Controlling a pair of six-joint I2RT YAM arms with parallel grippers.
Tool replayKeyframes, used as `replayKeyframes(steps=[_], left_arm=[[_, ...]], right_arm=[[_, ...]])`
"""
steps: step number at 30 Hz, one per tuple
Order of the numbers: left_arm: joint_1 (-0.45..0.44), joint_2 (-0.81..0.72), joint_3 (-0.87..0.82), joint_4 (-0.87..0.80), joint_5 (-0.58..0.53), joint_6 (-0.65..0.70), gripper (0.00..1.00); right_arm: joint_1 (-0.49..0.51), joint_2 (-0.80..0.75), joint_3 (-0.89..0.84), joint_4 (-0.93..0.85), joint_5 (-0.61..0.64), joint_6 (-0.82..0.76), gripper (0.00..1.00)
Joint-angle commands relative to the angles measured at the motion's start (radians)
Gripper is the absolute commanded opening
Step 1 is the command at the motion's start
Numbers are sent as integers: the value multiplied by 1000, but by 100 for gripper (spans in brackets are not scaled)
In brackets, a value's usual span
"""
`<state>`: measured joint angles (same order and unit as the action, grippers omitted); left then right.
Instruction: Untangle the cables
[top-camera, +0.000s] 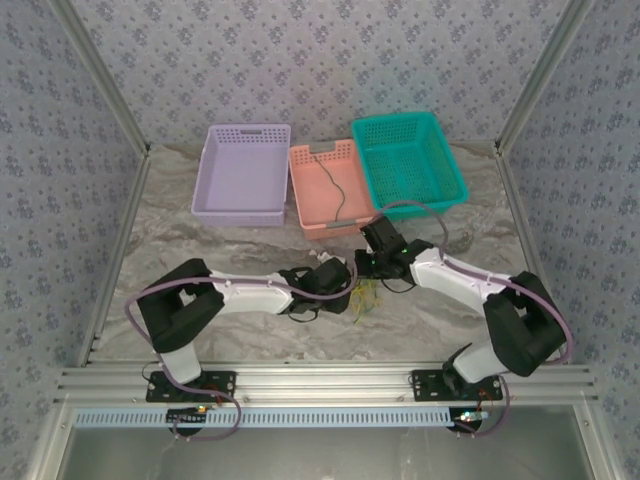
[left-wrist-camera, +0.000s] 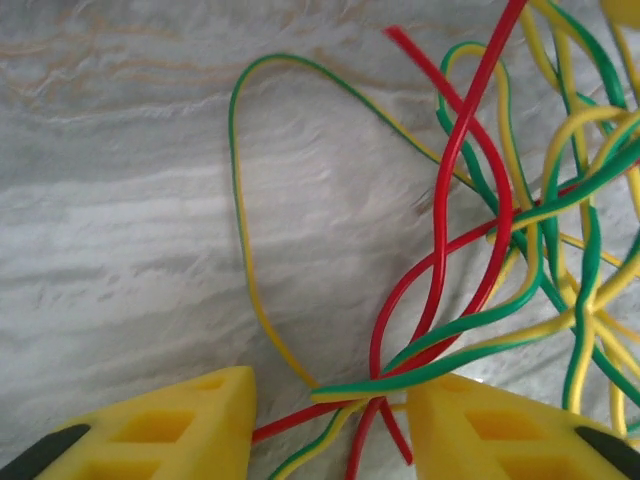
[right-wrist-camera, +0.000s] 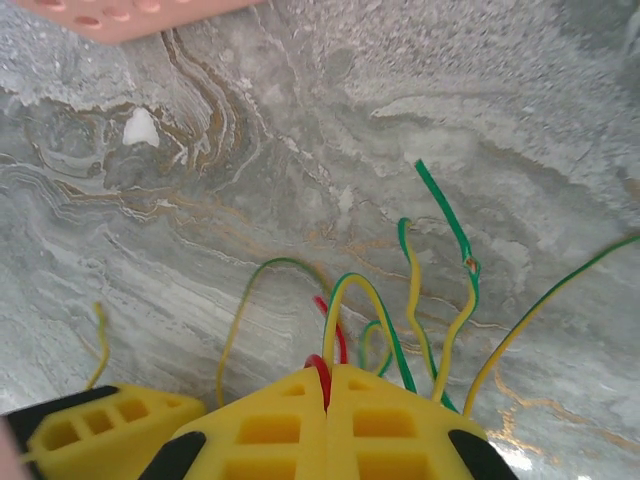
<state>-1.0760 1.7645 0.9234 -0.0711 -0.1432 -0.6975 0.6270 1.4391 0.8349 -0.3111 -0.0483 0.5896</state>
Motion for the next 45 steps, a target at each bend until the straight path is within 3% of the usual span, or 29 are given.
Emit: replayKeyframes(steps=[1, 2, 3, 10, 25, 35, 45], left_arm=[[-2, 58, 2, -23, -91, -12, 14], [-2, 57, -4, -31, -118, -21, 1], [-1, 53, -11, -38, -139, -29, 0], [13, -40, -82, -60, -205, -50, 0], [100, -173, -132, -179, -231, -83, 0], [120, -267, -132, -214, -209, -86, 0], [140, -244, -135, -234, -195, -79, 0]], right_arm=[[-6, -71, 34, -83, 45, -16, 0], [-16, -88, 39, -100, 50, -19, 0], [-26, -104, 42, -116, 53, -21, 0], [-146, -243, 71, -208, 41, -36, 0], [-378, -398, 114, -313, -8, -30, 0], [-425, -467, 122, -365, -4, -26, 0], [-639, -552, 223, -469, -60, -19, 0]])
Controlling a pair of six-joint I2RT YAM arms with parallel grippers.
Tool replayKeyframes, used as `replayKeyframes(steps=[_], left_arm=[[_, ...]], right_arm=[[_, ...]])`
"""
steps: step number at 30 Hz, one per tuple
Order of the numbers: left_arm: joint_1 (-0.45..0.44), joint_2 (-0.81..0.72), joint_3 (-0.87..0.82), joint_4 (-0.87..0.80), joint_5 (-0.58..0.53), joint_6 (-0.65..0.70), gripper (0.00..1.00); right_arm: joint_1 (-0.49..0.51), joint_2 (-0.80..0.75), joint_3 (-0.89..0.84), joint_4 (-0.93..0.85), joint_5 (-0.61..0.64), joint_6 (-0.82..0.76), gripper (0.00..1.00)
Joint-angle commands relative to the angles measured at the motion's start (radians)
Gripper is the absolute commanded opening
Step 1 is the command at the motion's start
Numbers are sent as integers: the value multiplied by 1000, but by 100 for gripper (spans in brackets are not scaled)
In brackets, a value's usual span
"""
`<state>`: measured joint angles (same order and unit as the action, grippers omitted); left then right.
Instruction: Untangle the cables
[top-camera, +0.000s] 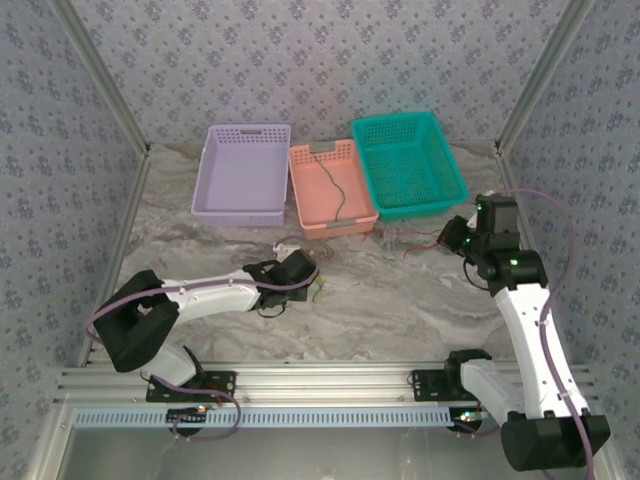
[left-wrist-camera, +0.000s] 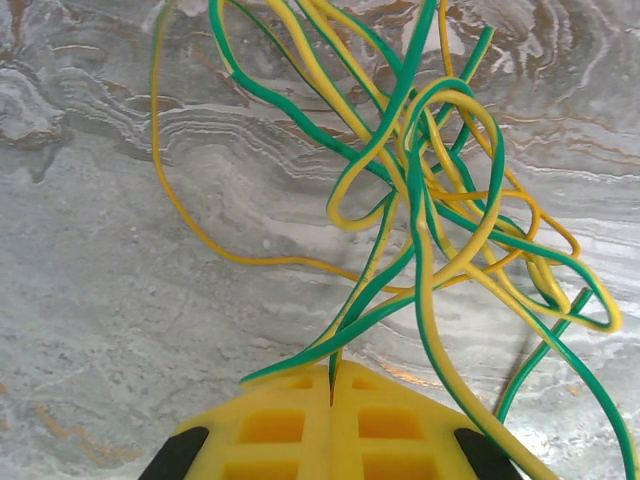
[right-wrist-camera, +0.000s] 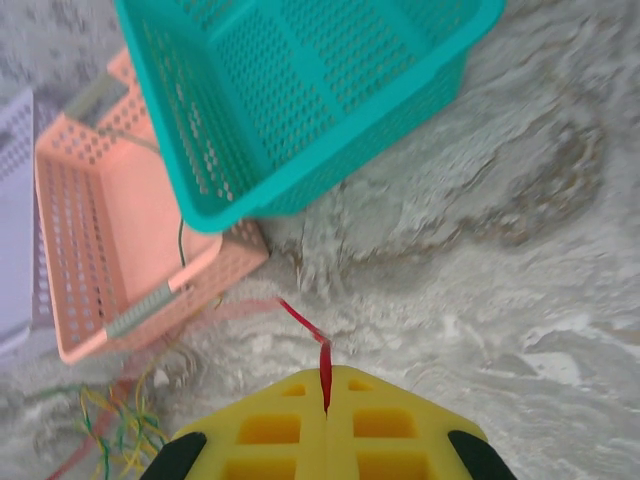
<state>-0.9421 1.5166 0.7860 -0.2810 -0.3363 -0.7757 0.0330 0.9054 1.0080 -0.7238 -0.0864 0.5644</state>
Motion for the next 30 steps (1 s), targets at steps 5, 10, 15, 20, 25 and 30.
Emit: replayKeyframes(steps=[5, 10, 15, 20, 25, 30], left_arm=[[9, 10, 0, -11, 12, -2, 0], [9, -41, 40, -47, 26, -15, 19], [6, -189, 77, -78, 51, -20, 60], [-20, -324, 142, -52, 140, 22, 62], [-49, -329, 272, -47, 268, 39, 61], [-101, -242, 368, -8, 326, 58, 64]], right_arm=[[-105, -12, 79, -36, -117, 0, 0], [-87, 0, 79, -15, -186, -9, 0], [-60, 24, 71, 28, -266, -4, 0], [26, 63, 73, 59, -245, 20, 0], [132, 99, 51, 151, -226, 57, 0], [236, 137, 57, 183, -180, 115, 0]])
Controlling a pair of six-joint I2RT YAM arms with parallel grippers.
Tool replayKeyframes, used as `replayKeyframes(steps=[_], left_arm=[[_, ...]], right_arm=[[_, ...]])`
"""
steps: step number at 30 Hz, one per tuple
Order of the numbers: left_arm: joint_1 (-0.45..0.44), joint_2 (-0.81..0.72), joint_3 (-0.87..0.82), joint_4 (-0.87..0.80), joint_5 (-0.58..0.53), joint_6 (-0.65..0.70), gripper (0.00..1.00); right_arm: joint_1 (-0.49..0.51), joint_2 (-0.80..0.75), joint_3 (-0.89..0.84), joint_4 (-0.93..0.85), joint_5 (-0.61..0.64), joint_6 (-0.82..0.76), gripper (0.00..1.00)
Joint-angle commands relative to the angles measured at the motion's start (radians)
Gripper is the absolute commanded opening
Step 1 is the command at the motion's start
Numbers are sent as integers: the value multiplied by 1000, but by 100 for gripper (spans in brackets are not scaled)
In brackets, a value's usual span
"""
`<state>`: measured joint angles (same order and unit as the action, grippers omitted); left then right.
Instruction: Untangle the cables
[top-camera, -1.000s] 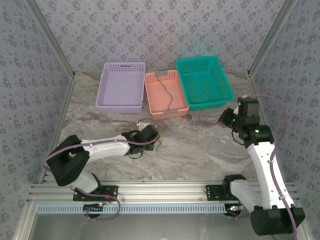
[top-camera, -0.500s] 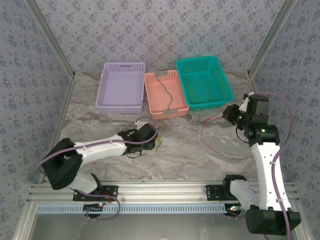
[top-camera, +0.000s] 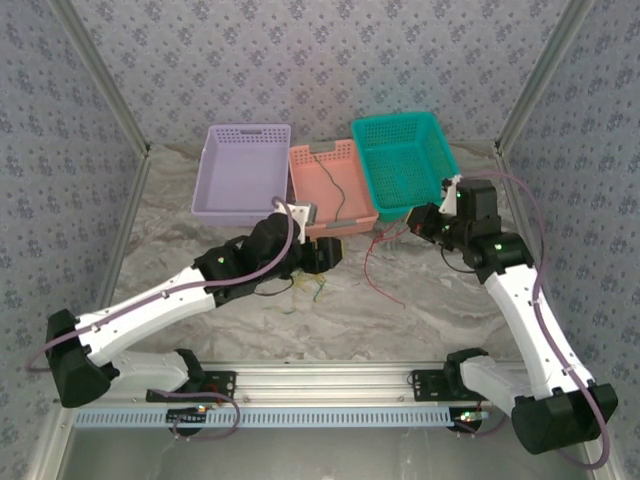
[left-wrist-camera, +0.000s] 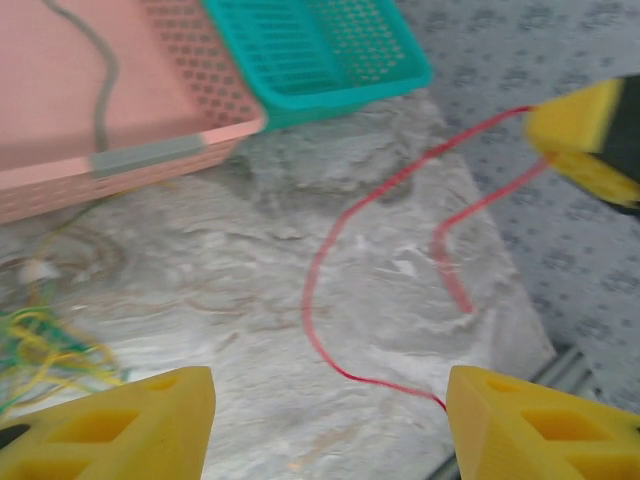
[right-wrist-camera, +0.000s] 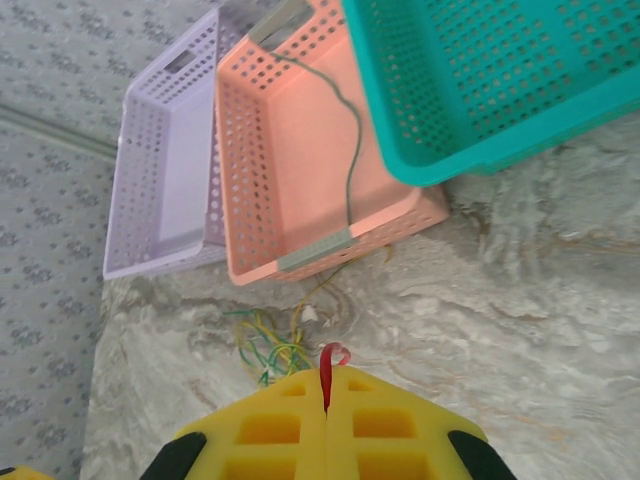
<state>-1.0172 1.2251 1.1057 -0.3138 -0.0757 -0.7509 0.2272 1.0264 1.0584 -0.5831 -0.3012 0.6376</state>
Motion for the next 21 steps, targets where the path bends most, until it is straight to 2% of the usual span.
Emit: replayKeyframes(steps=[1, 7, 11, 21], left_arm=[[-35, 72, 65, 22, 65, 53, 63], [-79, 215, 181, -30, 51, 227, 65], [-81, 293, 249, -107, 1, 319, 65], [-83, 364, 246, -104, -67, 360, 57]], right_arm=[[58, 24, 13, 38, 47, 44, 0], [150, 93, 77, -13, 84, 34, 0], [187, 124, 101, -50, 93, 25, 0], [218, 156, 123, -63, 89, 33, 0]])
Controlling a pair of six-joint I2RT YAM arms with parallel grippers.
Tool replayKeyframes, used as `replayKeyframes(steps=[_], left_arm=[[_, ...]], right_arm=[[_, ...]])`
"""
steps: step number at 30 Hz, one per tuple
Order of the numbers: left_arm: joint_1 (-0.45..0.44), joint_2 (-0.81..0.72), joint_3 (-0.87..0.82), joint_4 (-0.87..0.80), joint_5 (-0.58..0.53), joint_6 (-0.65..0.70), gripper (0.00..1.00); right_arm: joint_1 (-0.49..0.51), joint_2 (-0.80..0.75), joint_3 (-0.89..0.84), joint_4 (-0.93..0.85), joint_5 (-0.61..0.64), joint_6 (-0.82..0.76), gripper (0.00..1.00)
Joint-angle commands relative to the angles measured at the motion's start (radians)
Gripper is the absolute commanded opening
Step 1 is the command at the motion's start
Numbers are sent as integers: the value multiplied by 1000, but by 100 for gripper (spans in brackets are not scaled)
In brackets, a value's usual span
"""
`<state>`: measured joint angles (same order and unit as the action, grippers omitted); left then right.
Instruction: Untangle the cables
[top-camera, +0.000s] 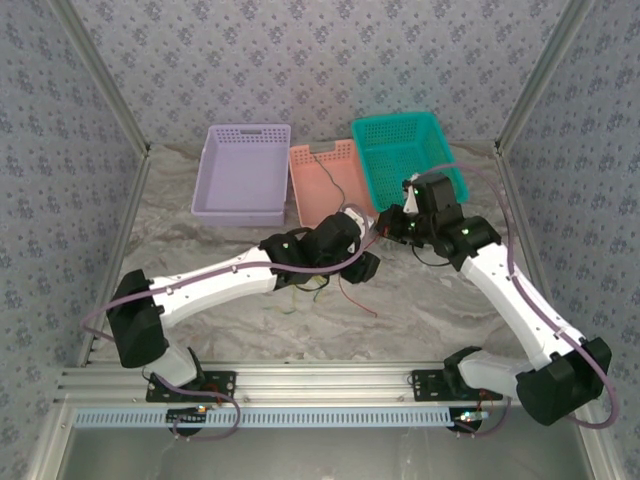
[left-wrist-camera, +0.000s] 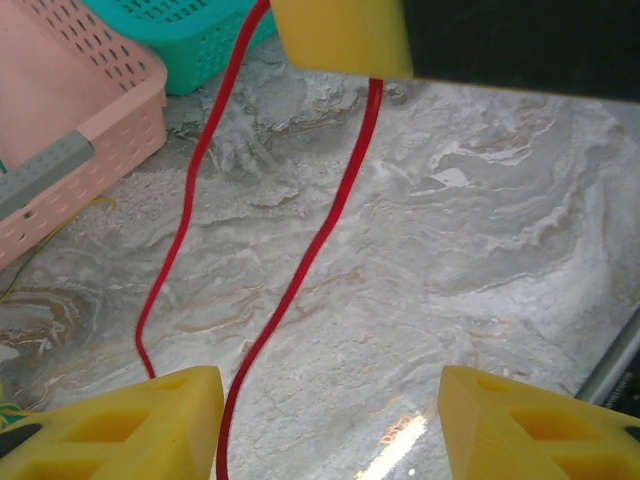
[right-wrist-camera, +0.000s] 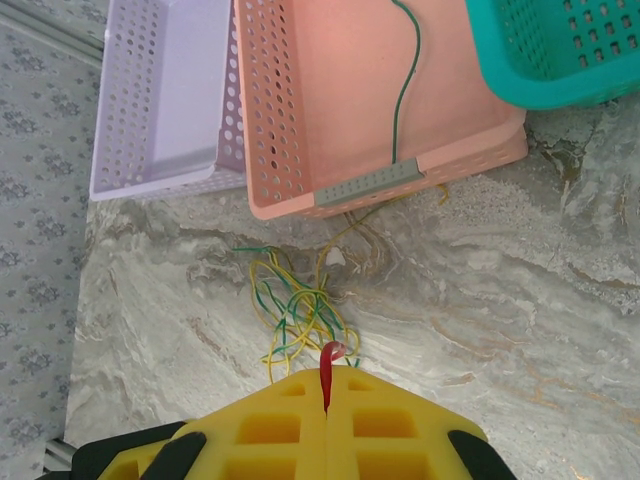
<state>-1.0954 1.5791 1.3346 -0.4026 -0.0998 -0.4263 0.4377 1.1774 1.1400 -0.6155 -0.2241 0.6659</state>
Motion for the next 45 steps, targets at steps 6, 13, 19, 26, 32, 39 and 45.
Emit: replayKeyframes(steps=[6, 13, 19, 26, 32, 39, 45], left_arm=[[-14, 37, 26, -22, -41, 55, 45], [-21, 8, 24, -10, -8, 19, 0], [14, -130, 69, -3, 179, -131, 0], [143, -169, 105, 32, 432, -308, 0], [215, -183, 116, 65, 533, -404, 0], [279, -177, 143, 45, 628, -475, 0], [298, -188, 149, 36, 674, -504, 0]], right_arm=[[6, 14, 44, -37, 15, 9, 0], [3, 47, 83, -24, 9, 3, 0], [-60, 97, 85, 67, -145, -73, 47], [-129, -69, -9, 143, -178, -93, 77], [-162, -256, -202, 301, -206, -156, 84], [-11, -340, -375, 518, -87, -375, 89], [78, -233, -367, 620, -52, -472, 89]])
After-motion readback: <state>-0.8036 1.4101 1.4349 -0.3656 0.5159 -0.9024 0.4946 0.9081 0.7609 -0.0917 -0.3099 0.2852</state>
